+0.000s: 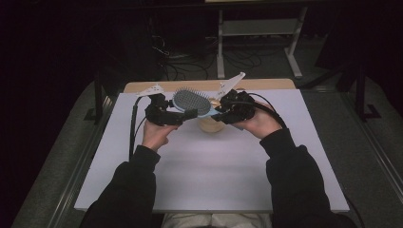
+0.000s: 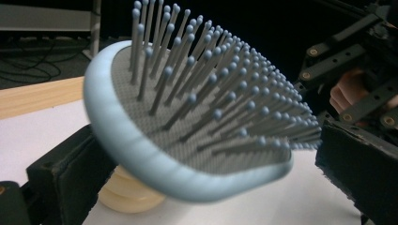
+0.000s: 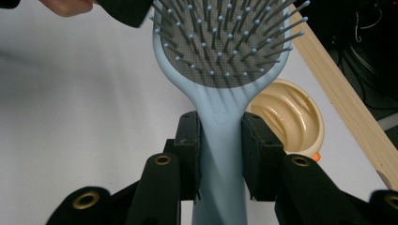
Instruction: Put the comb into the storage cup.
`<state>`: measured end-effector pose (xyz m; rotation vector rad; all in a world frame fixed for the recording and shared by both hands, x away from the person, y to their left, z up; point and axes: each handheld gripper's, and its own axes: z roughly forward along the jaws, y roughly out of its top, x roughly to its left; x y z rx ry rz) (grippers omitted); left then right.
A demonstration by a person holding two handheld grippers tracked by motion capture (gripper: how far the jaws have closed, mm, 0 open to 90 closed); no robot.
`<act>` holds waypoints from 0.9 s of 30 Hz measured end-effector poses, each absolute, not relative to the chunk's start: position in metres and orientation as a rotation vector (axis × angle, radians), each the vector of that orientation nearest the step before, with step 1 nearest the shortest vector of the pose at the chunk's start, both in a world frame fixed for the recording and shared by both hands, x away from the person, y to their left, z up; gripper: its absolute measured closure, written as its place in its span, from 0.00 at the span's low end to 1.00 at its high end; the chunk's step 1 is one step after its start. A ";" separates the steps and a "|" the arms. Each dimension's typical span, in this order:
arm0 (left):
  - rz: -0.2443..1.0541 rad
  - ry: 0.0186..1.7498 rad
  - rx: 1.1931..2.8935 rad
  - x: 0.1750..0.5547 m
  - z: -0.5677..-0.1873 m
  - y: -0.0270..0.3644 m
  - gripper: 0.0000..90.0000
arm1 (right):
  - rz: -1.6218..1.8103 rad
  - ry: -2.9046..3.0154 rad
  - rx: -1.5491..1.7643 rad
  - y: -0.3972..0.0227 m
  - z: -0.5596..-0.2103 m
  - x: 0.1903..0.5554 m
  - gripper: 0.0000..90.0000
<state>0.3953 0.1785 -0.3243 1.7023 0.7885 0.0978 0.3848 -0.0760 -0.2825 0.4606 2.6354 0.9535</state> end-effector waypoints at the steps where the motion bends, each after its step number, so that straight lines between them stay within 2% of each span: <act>1: 0.097 0.792 1.700 0.396 -0.324 0.177 0.02 | 0.956 2.631 0.462 -0.076 -0.282 0.385 0.76; 9: 0.059 0.816 1.626 0.399 -0.318 0.174 0.19 | 0.971 2.595 0.478 -0.079 -0.284 0.387 0.76; 13: -0.103 0.860 1.509 0.403 -0.320 0.173 0.34 | 0.995 2.562 0.490 -0.080 -0.282 0.388 0.76; 27: -0.087 0.808 1.497 0.404 -0.310 0.168 0.54 | 1.001 2.525 0.508 -0.082 -0.284 0.389 0.76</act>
